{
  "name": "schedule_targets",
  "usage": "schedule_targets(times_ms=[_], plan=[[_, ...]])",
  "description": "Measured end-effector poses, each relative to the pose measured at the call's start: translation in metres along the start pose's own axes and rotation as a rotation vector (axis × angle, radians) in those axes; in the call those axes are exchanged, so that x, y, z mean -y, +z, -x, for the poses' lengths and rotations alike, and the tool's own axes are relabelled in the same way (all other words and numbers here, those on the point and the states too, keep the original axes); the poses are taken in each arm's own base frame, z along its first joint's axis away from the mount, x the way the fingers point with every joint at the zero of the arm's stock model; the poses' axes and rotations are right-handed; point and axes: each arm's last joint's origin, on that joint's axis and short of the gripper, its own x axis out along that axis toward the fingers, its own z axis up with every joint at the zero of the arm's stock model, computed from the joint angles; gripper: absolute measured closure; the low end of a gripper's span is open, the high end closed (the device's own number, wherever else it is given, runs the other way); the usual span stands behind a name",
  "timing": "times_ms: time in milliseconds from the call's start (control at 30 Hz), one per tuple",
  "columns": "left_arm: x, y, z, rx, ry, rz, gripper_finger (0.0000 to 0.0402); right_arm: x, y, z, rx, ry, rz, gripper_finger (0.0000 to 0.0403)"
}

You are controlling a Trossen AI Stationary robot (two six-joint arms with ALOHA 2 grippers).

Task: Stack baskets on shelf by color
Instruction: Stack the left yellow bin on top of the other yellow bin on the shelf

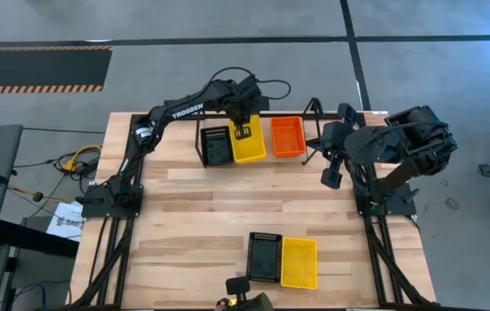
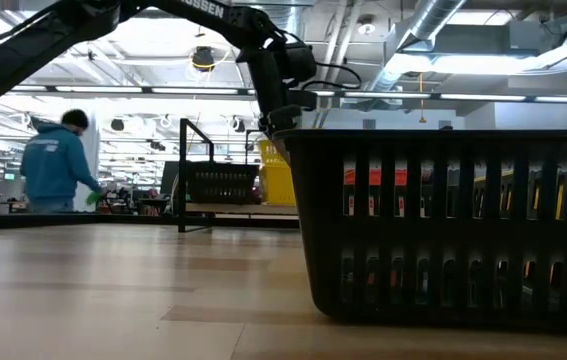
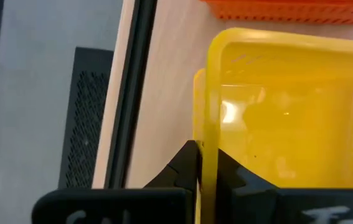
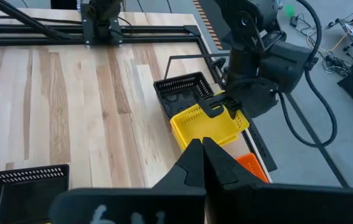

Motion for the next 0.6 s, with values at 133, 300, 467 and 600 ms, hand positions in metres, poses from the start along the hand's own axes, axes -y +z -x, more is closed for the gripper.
schedule_targets(times_ms=[133, 300, 467, 600], plan=[[-0.0005, 0.0020, -0.0001, 0.020, 0.007, -0.012, 0.0402, 0.0000, 0.0000, 0.0000, 0.000, 0.000, 0.000, 0.0400], [-0.0001, 0.0010, 0.0000, 0.022, -0.027, -0.018, 0.0402, 0.0000, 0.0000, 0.0000, 0.000, 0.000, 0.000, 0.0399], [0.0011, 0.0011, 0.0000, 0.019, -0.031, -0.018, 0.0401, 0.0000, 0.0000, 0.0000, 0.000, 0.000, 0.000, 0.0400], [0.0036, 0.0019, 0.0002, 0.021, -0.040, -0.015, 0.0402, 0.0000, 0.0000, 0.0000, 0.000, 0.000, 0.000, 0.0398]])
